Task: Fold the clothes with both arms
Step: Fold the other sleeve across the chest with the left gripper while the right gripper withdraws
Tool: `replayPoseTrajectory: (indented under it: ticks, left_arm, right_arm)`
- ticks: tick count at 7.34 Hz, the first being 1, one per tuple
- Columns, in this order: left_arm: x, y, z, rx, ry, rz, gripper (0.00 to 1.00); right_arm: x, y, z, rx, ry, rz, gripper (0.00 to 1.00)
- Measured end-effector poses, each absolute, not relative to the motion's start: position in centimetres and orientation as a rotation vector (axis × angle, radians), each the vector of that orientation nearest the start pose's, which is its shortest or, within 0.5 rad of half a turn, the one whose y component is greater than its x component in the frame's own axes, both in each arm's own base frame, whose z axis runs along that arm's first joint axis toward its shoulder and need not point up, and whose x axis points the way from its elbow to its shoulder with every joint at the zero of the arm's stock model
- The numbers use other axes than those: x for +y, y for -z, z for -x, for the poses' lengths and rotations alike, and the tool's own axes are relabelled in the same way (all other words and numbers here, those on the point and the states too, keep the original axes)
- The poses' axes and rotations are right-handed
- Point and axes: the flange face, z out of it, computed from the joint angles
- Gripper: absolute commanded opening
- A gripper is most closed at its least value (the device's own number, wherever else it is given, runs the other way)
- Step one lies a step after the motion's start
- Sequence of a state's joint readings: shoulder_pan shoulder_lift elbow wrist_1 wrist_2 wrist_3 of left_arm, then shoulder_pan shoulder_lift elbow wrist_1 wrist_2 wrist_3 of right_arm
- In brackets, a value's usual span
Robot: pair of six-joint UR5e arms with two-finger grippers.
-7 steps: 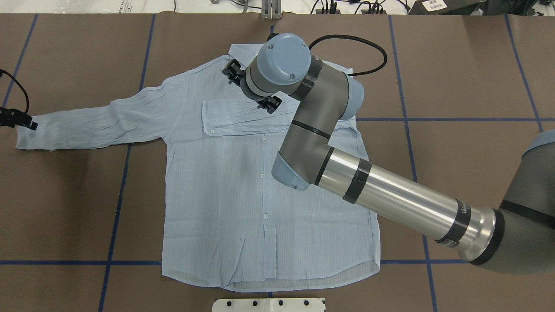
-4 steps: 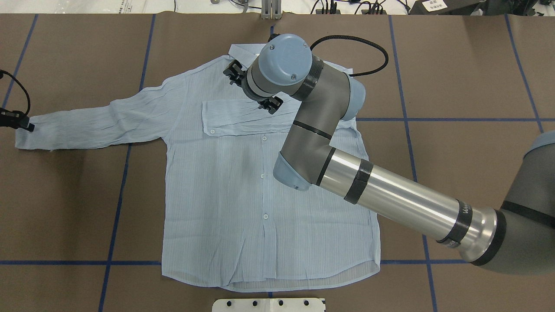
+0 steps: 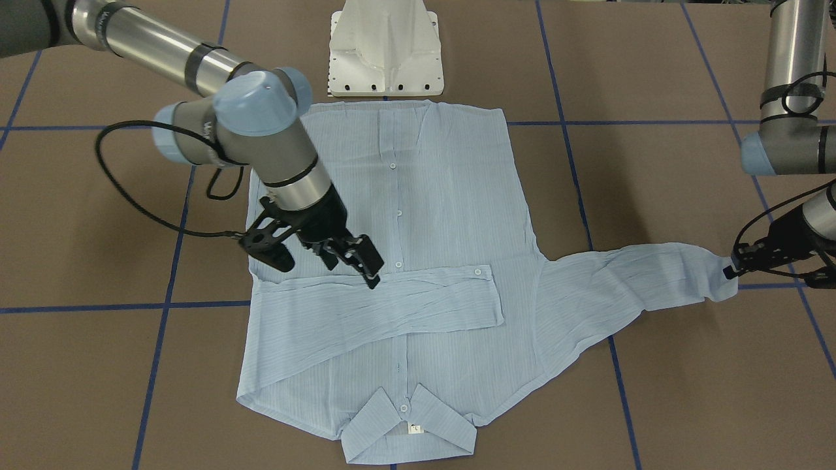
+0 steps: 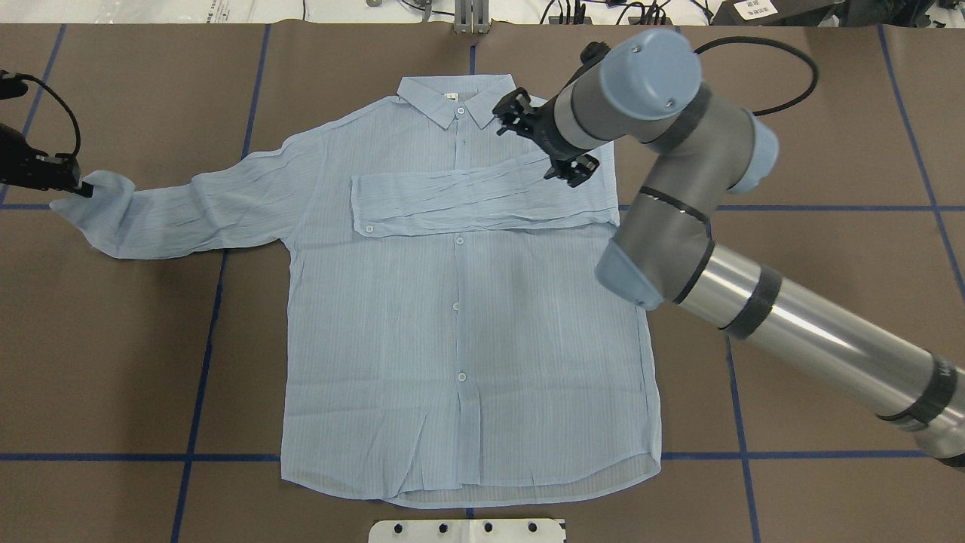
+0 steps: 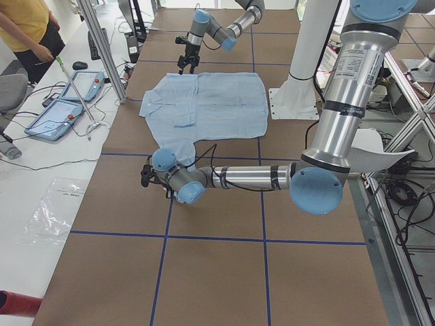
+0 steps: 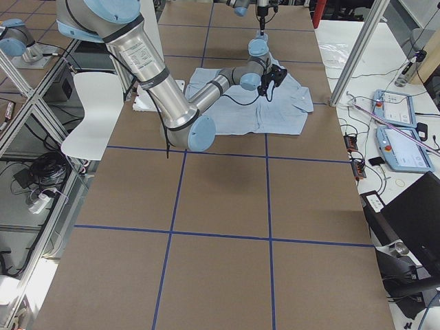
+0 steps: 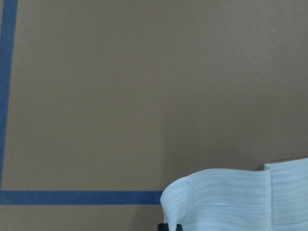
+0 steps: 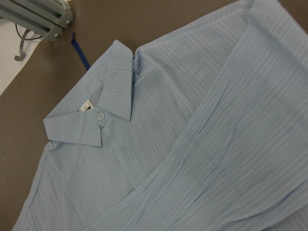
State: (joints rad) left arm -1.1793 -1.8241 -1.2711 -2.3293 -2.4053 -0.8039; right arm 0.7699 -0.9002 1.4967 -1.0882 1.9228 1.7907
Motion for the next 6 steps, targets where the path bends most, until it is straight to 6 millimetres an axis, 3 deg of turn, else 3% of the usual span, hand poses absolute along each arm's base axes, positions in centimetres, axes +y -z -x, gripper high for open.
replayPoseTrajectory:
  ticks: [1, 2, 4, 6]
  left_arm:
    - [-59.9, -52.9, -19.5, 1.084, 0.118, -0.095, 0.00]
    - [-59.8, -47.8, -22.4, 1.136, 0.156, -0.064, 0.00]
    - [-59.4, -36.5, -31.2, 1.236, 0.242, 0.034, 0.00]
    - [-57.7, -27.1, -39.7, 1.301, 0.321, 0.092, 0.00]
  right_arm:
    - [-58.1, -26.8, 39.9, -1.111, -0.654, -0.003, 1.00]
    - [-58.7, -30.8, 35.6, -1.075, -0.603, -0.030, 1.00]
    - [-58.8, -38.9, 27.8, -1.002, -0.476, -0.077, 1.00]
    - [-58.1, -44.1, 22.8, -0.967, -0.389, -0.079, 1.00]
